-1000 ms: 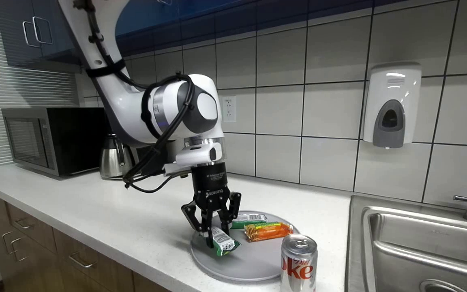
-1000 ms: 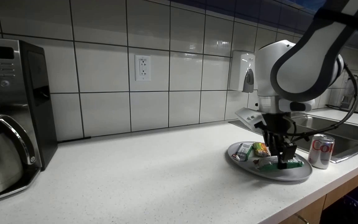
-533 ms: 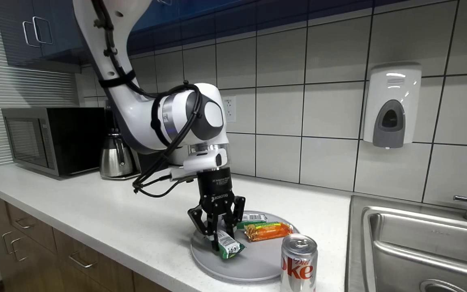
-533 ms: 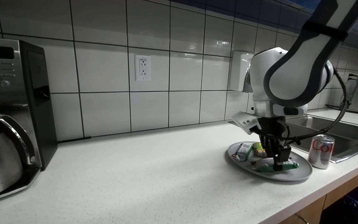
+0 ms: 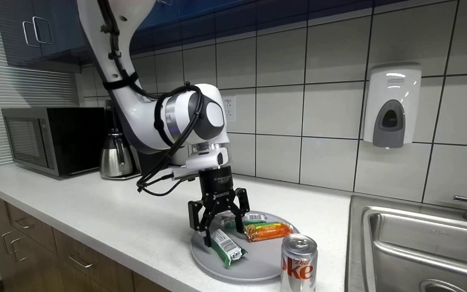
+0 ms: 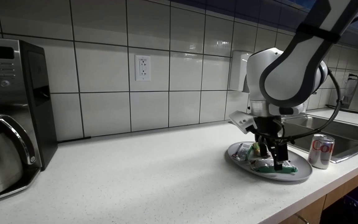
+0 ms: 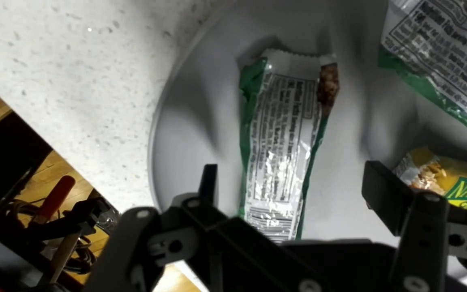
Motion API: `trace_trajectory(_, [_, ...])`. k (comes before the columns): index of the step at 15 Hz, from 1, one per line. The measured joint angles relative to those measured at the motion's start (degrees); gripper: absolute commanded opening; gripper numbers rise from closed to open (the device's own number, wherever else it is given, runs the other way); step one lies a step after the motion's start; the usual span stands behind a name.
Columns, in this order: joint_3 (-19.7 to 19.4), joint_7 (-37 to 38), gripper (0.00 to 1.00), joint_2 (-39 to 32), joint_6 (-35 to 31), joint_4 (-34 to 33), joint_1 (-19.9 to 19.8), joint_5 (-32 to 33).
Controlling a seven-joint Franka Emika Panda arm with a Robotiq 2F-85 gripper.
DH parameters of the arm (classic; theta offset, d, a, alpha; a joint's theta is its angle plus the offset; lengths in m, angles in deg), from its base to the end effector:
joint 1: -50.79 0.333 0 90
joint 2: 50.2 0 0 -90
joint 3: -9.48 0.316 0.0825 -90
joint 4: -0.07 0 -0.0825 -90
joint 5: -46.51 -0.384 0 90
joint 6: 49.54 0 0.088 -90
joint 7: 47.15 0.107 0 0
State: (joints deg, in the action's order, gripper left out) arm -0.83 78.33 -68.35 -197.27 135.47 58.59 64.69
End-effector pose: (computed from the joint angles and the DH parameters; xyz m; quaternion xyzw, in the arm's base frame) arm 0.4980 -0.0202 0.1871 0.5573 -0.8220 0.0683 0.0953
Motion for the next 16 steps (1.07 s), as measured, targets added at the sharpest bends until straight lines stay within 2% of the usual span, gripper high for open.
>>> trace_trajectory(5, [0.14,-0.86,1.00,1.90,0.00,0.00,1.24,1.42])
trace_trajectory(8, [1.54,-5.03,1.00,3.85,0.00,0.39,1.42,2.09])
trace_trajectory(12, [4.31,-15.16,1.00,5.79,-0.50,1.19,1.15,0.28])
trace_trajectory(16, [7.05,-30.10,1.00,7.18,-1.41,2.33,0.41,-6.04])
